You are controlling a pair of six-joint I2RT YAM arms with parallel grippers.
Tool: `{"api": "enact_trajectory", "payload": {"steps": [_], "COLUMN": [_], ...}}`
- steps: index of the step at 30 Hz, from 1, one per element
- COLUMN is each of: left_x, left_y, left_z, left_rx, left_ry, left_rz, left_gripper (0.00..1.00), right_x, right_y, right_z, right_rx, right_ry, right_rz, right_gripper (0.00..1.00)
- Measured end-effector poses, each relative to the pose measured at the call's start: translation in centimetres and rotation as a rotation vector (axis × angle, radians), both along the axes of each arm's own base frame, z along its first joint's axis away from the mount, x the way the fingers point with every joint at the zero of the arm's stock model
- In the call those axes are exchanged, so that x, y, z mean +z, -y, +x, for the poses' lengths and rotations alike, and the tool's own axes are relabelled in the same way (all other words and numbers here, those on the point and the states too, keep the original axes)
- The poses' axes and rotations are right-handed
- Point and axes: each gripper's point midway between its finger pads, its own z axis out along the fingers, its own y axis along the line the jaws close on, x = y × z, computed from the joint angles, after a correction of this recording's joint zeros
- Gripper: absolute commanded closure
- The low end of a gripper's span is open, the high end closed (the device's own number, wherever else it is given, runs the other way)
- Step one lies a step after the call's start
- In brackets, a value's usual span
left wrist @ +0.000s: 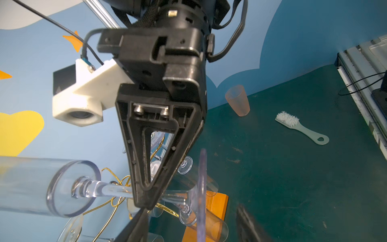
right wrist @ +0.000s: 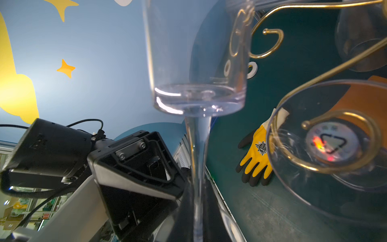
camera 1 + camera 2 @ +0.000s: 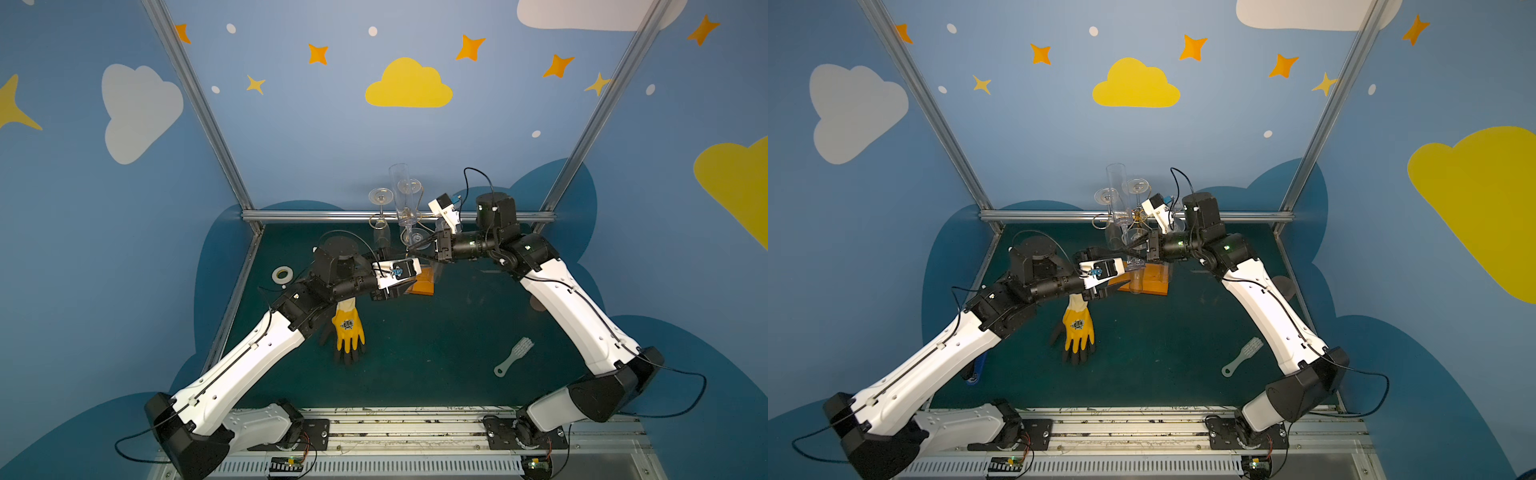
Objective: Take the wine glass off the wine glass rack
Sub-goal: Pick up the wine glass from the wine glass rack.
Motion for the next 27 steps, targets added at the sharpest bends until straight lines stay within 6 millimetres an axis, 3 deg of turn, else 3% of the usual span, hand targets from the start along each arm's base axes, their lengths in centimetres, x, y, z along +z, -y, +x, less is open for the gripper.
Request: {"api": "enact_trajectory", "payload": {"steps": [4,7,12,15,27], "left_x": [0.2,0.9,2.8,4.1,7.3], "left_y": [-0.5,-1.3,-2.3,-2.5,-2.1], "left_z": [-0.7,-1.7,-2.9,-3.4,-3.7], "left_rx": [0.016,0.027,0.043,0.044,0.018], "left_ry": [-0.035,-0.054,-0.107,-0.158,-0.452], "left_rz": [-0.055,-0.124,-0.243,-0.331,-0.628], "left_gripper": [0.13,0.10,0.07,0.04,0.02], "right_x": [0.5,1.5,4.1,4.5,-1.3], "right_y": [0.7,1.9,5.0,6.8,9.8], "right_z": [0.2,-0.2,-0.9,-1.7,-2.2], "right_rx": [-0.034,-0.063,-0.150,-0.202,-0.298], "right_ry": [0.049,0.116,0.290,0.383,0.475], "right_rz": [-0.012,-0.024,-0.039,-0.062,-0.197], "right_gripper": [1.00,1.00,1.00,1.00,1.00]}}
